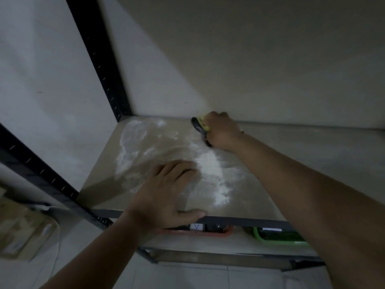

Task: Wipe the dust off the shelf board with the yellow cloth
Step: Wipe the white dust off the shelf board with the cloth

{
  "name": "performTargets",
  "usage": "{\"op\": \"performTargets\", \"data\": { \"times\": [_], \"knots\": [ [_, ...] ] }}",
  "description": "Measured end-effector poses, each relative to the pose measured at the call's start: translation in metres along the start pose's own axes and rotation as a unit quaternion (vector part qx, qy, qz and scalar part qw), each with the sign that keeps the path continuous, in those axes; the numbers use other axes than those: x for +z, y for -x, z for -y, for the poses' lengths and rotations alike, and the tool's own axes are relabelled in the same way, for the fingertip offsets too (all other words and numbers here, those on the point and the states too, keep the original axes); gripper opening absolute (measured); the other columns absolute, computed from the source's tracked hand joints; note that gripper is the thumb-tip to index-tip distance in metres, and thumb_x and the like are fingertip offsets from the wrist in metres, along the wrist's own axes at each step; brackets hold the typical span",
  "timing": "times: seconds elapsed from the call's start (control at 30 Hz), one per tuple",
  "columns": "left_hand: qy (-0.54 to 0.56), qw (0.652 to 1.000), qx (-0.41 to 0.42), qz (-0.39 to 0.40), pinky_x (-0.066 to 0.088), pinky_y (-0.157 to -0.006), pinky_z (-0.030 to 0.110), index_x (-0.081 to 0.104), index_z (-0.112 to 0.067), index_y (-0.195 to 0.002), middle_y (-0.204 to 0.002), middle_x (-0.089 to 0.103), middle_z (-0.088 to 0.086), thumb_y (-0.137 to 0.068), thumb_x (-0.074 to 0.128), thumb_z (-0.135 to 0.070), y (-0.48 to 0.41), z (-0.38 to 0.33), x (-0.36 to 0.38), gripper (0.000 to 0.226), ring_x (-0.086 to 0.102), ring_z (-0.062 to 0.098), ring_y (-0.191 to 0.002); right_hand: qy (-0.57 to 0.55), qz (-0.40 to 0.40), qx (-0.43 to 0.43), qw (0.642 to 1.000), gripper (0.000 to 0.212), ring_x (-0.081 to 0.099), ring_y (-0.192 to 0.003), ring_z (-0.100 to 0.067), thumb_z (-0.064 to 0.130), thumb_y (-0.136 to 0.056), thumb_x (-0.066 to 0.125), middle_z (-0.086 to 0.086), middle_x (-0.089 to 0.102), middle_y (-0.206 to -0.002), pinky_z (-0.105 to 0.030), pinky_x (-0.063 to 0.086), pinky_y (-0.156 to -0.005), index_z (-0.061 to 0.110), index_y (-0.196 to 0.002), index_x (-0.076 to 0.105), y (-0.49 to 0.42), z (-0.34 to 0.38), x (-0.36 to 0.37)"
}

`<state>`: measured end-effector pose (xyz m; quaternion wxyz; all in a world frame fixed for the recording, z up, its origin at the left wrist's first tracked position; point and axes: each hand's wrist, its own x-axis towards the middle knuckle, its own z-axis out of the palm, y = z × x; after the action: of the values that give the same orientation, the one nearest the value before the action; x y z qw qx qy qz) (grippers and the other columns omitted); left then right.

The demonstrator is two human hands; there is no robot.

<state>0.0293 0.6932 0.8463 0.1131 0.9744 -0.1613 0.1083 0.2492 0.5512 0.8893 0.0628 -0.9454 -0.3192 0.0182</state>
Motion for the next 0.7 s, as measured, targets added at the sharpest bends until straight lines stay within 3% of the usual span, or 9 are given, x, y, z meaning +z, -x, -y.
{"op": "performTargets", "data": {
  "times": [0.1,0.17,0.27,0.33,0.43,0.53,0.57,0.63,0.7],
  "knots": [
    [-0.004,1.0,0.0,0.001,0.033,-0.113,0.032,0.055,-0.021,-0.143,-0.15,0.049,-0.006,-0.081,0.054,-0.083,-0.001,0.001,0.001,0.087,0.043,0.014,-0.141,-0.071,0.032,-0.074,0.994,0.041,0.055,-0.111,-0.031,0.011,-0.081,0.057,-0.01,0.057,-0.127,-0.036,0.046,-0.095,0.019,-0.121,0.065,0.002,0.02,0.008],
    [-0.004,1.0,0.002,0.003,0.035,-0.114,0.035,0.055,-0.022,-0.143,-0.151,0.048,-0.006,-0.081,0.054,-0.083,-0.001,0.001,0.001,0.087,0.043,0.015,-0.141,-0.128,0.014,-0.068,0.989,0.043,0.054,-0.117,-0.027,0.007,-0.083,0.056,-0.01,0.056,-0.132,-0.033,0.042,-0.102,0.02,-0.123,0.066,0.009,0.016,0.0],
    [0.003,1.0,-0.003,0.008,0.032,-0.115,0.034,0.054,-0.024,-0.144,-0.153,0.046,-0.007,-0.08,0.054,-0.084,0.0,0.002,-0.001,0.088,0.04,0.014,-0.144,-0.167,-0.099,0.03,0.98,0.032,0.066,-0.1,-0.021,0.014,-0.081,0.058,-0.006,0.07,-0.109,-0.024,0.049,-0.079,0.025,-0.108,0.071,0.036,-0.02,-0.012],
    [0.007,1.0,-0.006,0.015,0.03,-0.115,0.034,0.052,-0.026,-0.146,-0.155,0.043,-0.009,-0.081,0.052,-0.085,0.0,0.002,-0.002,0.087,0.037,0.013,-0.145,-0.15,-0.159,0.109,0.97,0.031,0.067,-0.094,-0.023,0.024,-0.079,0.06,-0.007,0.069,-0.104,-0.027,0.051,-0.076,0.026,-0.108,0.07,0.066,-0.047,-0.016],
    [0.041,0.999,0.003,0.007,0.033,-0.116,0.036,0.052,-0.025,-0.146,-0.155,0.044,-0.008,-0.086,0.049,-0.081,0.005,0.003,-0.005,0.081,0.038,0.013,-0.145,-0.118,-0.163,0.22,0.955,0.035,0.062,-0.099,-0.034,0.031,-0.081,0.06,-0.015,0.061,-0.116,-0.038,0.051,-0.089,0.019,-0.113,0.068,0.122,-0.083,-0.014],
    [0.049,0.999,-0.012,-0.018,0.038,-0.115,0.04,0.05,-0.023,-0.147,-0.152,0.049,-0.005,-0.095,0.049,-0.066,0.021,0.018,-0.012,0.068,0.045,0.017,-0.141,-0.084,-0.109,0.266,0.954,0.034,0.06,-0.082,-0.037,0.052,-0.08,0.038,-0.02,0.061,-0.103,-0.039,0.05,-0.074,0.027,-0.083,0.061,0.168,-0.1,-0.008],
    [0.032,0.999,-0.026,-0.022,0.038,-0.114,0.04,0.049,-0.023,-0.148,-0.151,0.05,-0.004,-0.097,0.047,-0.062,0.028,0.027,-0.017,0.064,0.047,0.019,-0.139,-0.06,-0.092,0.273,0.956,0.032,0.058,-0.085,-0.038,0.051,-0.083,0.039,-0.022,0.059,-0.106,-0.04,0.049,-0.075,0.028,-0.086,0.061,0.178,-0.099,-0.004],
    [0.015,0.997,-0.069,-0.034,0.033,-0.113,0.035,0.046,-0.025,-0.148,-0.149,0.049,-0.003,-0.098,0.043,-0.058,0.044,0.046,-0.027,0.06,0.047,0.021,-0.138,-0.007,-0.094,0.274,0.957,0.038,0.053,-0.097,-0.04,0.044,-0.09,0.045,-0.021,0.052,-0.117,-0.043,0.047,-0.085,0.017,-0.112,0.062,0.191,-0.088,0.008],
    [0.01,0.991,-0.119,-0.061,0.027,-0.112,0.031,0.045,-0.028,-0.148,-0.15,0.046,-0.004,-0.099,0.039,-0.058,0.058,0.059,-0.035,0.058,0.042,0.019,-0.14,0.021,-0.119,0.263,0.957,0.047,0.05,-0.097,-0.038,0.042,-0.088,0.042,-0.019,0.05,-0.117,-0.042,0.045,-0.087,0.01,-0.117,0.06,0.192,-0.061,0.014]
  ]
}}
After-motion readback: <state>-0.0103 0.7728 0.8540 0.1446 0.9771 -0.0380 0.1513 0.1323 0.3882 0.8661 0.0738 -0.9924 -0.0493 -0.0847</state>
